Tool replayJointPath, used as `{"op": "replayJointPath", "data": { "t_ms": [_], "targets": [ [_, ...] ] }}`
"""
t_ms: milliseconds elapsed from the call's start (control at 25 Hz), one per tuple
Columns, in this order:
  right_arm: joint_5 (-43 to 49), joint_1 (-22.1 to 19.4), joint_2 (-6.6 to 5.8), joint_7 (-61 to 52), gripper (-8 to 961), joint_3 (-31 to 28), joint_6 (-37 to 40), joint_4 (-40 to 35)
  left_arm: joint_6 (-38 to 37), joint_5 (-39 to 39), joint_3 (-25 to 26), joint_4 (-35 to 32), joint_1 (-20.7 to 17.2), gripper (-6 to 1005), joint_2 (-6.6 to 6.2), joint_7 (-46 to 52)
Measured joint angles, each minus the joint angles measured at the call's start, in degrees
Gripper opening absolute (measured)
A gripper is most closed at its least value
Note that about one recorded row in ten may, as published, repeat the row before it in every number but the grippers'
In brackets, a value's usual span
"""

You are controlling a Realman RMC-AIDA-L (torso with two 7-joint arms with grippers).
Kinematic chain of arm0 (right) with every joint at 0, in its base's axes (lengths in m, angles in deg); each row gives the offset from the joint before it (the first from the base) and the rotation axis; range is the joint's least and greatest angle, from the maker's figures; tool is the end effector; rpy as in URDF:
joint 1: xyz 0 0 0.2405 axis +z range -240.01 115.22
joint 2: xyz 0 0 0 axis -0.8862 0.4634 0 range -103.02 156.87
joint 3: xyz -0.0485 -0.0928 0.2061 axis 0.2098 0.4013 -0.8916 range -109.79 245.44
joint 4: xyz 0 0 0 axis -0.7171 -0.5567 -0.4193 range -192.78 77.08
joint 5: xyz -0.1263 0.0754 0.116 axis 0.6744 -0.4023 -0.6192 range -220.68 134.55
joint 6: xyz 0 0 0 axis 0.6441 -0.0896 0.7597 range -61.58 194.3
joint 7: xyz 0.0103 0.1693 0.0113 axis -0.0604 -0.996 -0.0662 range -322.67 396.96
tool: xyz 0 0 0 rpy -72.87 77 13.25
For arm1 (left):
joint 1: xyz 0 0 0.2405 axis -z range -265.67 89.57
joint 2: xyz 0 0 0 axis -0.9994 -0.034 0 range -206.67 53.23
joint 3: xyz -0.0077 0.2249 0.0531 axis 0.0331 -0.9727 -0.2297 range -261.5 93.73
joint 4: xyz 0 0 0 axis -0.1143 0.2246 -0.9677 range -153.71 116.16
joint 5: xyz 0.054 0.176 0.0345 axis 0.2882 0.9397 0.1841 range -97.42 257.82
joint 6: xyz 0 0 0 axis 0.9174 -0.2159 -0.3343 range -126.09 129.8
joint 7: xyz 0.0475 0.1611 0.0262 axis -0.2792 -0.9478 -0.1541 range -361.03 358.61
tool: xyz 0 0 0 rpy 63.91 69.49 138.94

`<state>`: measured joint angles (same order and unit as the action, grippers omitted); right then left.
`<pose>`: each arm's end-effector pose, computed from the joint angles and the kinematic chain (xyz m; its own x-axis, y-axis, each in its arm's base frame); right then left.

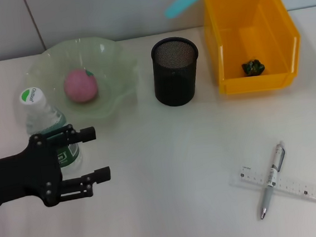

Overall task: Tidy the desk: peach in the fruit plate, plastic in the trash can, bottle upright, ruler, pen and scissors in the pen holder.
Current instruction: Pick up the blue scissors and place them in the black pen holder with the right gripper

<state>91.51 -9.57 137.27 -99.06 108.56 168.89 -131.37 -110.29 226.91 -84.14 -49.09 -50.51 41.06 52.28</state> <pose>0.0908 0.3880 0.1132 0.8204 -0.5143 -0.2500 -0.5709 -0.7615 -0.3068 -0.2118 0.2715 0.0063 0.7946 0.0829 0.6014 0.1805 -0.9781 -0.1037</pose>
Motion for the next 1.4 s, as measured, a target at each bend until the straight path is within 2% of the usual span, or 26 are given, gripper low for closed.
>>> {"op": "replayJointPath", "data": {
  "t_ms": [160, 280, 400, 520, 640, 680, 840, 880, 1280, 1400],
  "targets": [
    [10.0, 5.9, -0.34, -2.5, 75, 0.9, 4.1, -0.6, 0.0, -0.7, 0.0, 0.0, -0.7, 814, -0.14, 0.0],
    [16.9, 9.7, 0.04, -3.0, 76, 1.8, 5.5, -0.4, 0.0, -1.2, 0.0, 0.0, -1.1, 814, -0.15, 0.1],
    [19.6, 11.2, 0.39, -3.6, 76, 4.2, 5.2, 0.0, -0.1, -1.3, 0.0, -0.1, -1.4, 814, -0.16, 0.3],
    [20.9, 11.7, 0.9, -4.3, 76, 6.8, 4.2, 0.8, -0.1, -1.4, 0.0, -0.1, -1.6, 814, 0.0, 0.2],
    [22.7, 12.0, 2.19, -4.9, 77, 10.2, 1.2, 2.8, -0.1, -1.6, 0.0, 0.0, -2.0, 815, 0.18, 0.0],
    [23.4, 12.1, 3.01, -5.3, 77, 12.0, -1.2, 4.6, -0.1, -1.8, 0.0, 0.0, -2.1, 815, 0.21, 0.0],
    [23.7, 12.2, 3.94, -5.8, 77, 14.5, -5.2, 8.2, -0.3, -2.2, 0.0, 0.2, -2.3, 815, 0.23, 0.2],
    [23.7, 12.3, 4.59, -5.8, 77, 16.0, -7.7, 10.1, -0.3, -2.2, 0.0, 0.3, -2.4, 815, 0.24, 0.2],
    [26.2, 13.3, 6.97, -6.2, 78, 18.1, -15.9, 16.4, -0.4, -2.4, 0.0, 0.5, -2.8, 815, 0.26, 0.5],
    [26.5, 13.7, 7.06, -6.2, 79, 18.2, -17.0, 18.0, -0.4, -2.4, 0.0, 0.5, -2.9, 814, 0.3, 0.5]
  ]
}}
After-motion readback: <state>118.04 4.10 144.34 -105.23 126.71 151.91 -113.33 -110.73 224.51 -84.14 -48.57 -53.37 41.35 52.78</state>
